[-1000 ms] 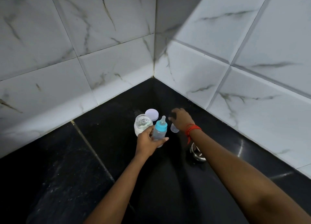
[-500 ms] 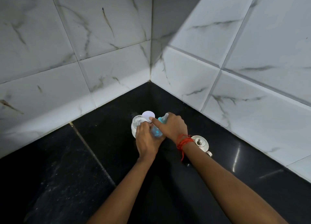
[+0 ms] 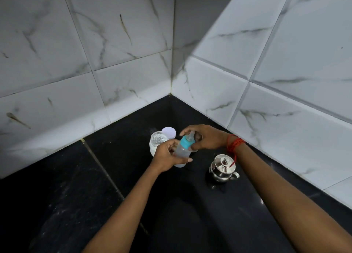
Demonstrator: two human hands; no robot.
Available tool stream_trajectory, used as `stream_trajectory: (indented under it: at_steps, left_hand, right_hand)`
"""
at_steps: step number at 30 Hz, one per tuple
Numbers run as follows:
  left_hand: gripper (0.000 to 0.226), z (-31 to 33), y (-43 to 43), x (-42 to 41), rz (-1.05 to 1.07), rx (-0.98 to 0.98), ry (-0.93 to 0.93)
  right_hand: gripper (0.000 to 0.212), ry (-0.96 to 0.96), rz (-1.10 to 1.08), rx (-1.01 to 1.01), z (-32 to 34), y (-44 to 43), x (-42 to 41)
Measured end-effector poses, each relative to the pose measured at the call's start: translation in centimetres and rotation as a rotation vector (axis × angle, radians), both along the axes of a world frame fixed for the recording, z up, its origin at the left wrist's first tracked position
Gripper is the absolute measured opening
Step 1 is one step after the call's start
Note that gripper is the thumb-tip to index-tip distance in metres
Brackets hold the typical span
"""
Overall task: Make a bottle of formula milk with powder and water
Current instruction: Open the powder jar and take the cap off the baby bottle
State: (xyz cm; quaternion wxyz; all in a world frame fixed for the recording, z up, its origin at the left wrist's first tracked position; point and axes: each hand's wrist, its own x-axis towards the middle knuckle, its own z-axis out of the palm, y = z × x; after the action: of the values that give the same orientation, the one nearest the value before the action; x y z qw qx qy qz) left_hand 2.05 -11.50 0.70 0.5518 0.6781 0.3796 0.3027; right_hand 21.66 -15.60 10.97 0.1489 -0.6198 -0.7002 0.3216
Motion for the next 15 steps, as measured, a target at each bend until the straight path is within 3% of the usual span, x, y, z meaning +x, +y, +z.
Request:
stream_trajectory:
  at_steps: [3,7,11,13,15]
  left_hand:
    - [0.059,-0.3,-0.2,0.4,0.060,0.052,0.068]
    - [0.063,-0.2,-0.7,0.9,0.064,0.130,0.121]
    - [0.051,-0.4,-0.8,0.8,0.073,0.159,0.142]
    - [0.051,-0.8,-0.7,0.6,0.101,0.154,0.152]
    - [0.051,-1.0,-0.6,0.4,0.112,0.153,0.148]
  right_hand:
    - [0.052,-0.096,-0.131,0.029,0.9,-0.2,-0.5]
    - [0.063,-0.397,-0.252,0.083,0.8,0.0,-1.7]
    - [0.029,-0.309,-0.157,0.026,0.2,0.3,-1.4]
    - [0.047,-0.252,-0.067,0.026,0.0,0.2,-1.3]
    - [0.061,-0.291,-0.162,0.021,-0.2,0.3,-1.8]
